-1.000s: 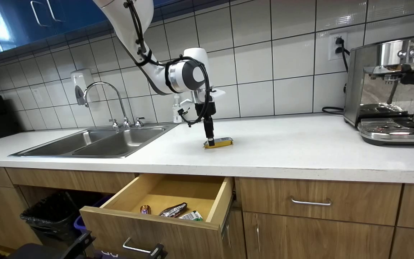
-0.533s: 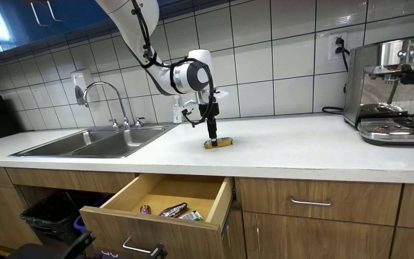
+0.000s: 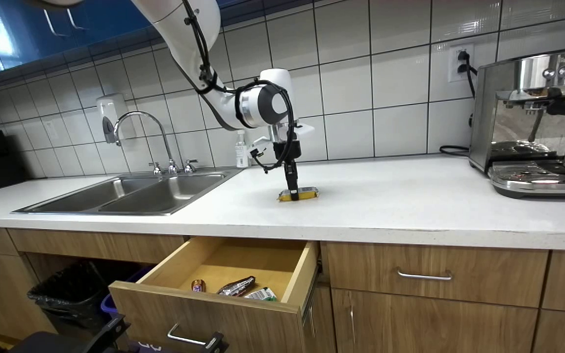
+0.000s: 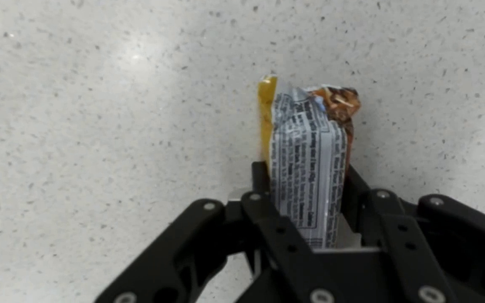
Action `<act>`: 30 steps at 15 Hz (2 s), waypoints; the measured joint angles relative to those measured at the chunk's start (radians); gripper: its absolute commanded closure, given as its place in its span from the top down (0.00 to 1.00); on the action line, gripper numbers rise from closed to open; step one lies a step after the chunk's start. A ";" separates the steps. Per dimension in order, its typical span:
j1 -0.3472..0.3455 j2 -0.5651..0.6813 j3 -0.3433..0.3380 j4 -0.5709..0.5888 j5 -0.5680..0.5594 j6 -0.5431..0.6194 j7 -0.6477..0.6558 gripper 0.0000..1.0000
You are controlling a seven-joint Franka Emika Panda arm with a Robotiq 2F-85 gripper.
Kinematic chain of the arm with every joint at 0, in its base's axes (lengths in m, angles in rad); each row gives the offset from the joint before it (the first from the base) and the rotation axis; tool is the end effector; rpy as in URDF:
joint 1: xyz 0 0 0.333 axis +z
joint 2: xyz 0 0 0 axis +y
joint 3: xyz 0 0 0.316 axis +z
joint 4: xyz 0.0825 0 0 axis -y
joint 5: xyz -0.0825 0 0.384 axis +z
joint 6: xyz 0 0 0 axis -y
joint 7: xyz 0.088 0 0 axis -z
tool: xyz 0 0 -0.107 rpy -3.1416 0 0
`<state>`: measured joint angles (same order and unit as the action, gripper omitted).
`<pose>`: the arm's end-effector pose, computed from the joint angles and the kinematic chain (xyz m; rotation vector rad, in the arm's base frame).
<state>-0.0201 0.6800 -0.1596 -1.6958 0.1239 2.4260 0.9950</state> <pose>0.6737 -0.1102 0.2096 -2.5581 1.8030 -0.0971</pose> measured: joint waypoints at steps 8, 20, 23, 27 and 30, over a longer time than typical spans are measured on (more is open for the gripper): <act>0.000 -0.004 0.000 0.001 0.000 -0.001 -0.001 0.17; 0.029 -0.193 0.001 -0.243 -0.005 0.029 -0.046 0.17; 0.045 -0.259 0.001 -0.335 -0.014 0.049 -0.050 0.17; 0.066 -0.346 0.001 -0.457 -0.051 0.074 -0.051 0.17; 0.076 -0.406 0.001 -0.546 -0.093 0.089 -0.051 0.17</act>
<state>0.0559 0.2740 -0.1591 -2.2421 0.0309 2.5147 0.9439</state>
